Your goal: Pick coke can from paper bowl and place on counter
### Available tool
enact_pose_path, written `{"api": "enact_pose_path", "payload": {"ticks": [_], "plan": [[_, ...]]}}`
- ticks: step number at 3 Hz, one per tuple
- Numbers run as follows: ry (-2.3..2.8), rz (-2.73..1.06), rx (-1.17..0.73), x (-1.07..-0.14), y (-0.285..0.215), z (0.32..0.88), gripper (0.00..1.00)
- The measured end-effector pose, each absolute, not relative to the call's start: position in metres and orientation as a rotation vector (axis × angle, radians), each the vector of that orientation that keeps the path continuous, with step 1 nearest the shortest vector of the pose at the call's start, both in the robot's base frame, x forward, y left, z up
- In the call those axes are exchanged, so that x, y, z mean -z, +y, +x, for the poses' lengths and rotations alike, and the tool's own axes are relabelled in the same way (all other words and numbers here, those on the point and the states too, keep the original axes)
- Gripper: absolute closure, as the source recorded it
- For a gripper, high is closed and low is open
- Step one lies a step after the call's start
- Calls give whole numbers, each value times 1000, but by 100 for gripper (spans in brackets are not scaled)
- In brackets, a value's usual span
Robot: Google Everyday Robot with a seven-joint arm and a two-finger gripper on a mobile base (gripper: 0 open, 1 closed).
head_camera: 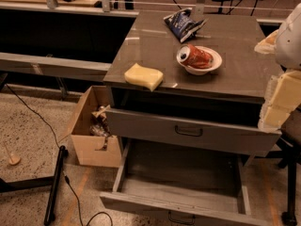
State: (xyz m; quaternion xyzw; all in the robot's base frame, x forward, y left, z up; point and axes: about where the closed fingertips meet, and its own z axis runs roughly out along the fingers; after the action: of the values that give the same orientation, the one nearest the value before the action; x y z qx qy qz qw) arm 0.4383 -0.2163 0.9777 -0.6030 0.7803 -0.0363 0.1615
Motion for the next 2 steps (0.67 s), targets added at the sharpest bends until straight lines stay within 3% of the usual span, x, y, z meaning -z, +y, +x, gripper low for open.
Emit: {"api": "enact_pose_path", "payload": {"ticks": [2], "plan": [[2194, -1640, 122, -978, -226, 463, 0]]}}
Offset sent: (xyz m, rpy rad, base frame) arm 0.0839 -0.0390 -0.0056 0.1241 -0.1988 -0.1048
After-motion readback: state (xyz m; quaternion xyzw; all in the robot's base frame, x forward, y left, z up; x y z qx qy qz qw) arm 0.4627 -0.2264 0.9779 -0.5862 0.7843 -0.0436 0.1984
